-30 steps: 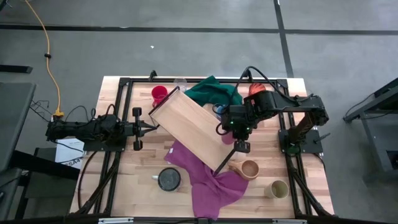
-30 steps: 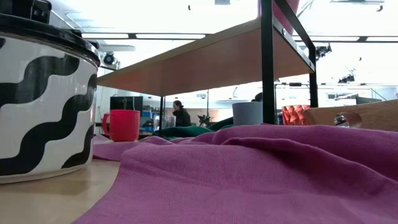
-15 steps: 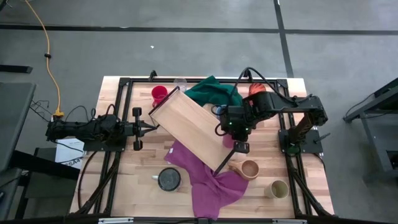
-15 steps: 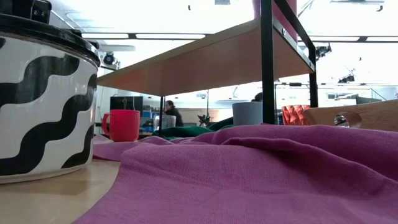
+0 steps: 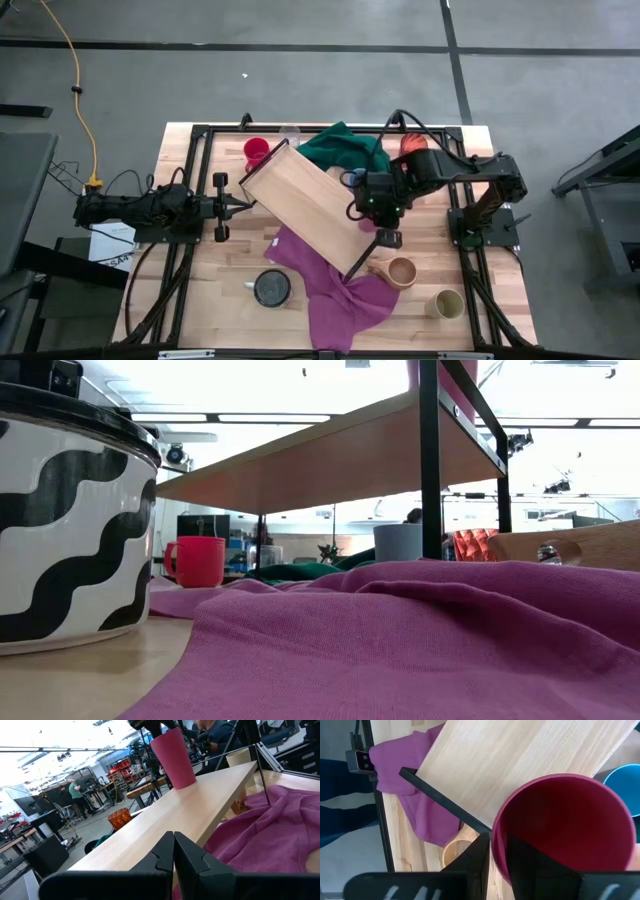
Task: Stack small to large cups/mugs on shelf
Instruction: Put the pink cup on the shelf
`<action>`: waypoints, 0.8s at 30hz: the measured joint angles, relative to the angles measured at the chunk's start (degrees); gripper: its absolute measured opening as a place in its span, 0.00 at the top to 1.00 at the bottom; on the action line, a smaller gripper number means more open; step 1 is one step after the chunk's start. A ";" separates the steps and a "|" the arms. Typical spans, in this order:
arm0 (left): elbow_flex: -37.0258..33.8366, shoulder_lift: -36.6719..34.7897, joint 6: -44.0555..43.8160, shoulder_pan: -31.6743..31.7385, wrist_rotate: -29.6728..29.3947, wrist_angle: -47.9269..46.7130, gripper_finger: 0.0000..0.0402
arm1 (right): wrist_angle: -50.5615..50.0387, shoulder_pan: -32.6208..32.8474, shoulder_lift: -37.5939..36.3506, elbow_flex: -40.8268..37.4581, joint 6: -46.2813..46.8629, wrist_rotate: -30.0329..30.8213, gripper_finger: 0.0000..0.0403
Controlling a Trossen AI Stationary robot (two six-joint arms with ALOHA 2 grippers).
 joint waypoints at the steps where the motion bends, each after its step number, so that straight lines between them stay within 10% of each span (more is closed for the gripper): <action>1: -0.01 0.00 0.02 0.00 0.01 -0.02 1.00 | 0.00 -0.02 0.00 0.00 -0.01 0.00 0.87; 24: -0.02 0.01 0.00 0.00 0.00 -0.02 1.00 | 2.44 -0.23 -0.07 6.36 -2.17 -0.30 0.87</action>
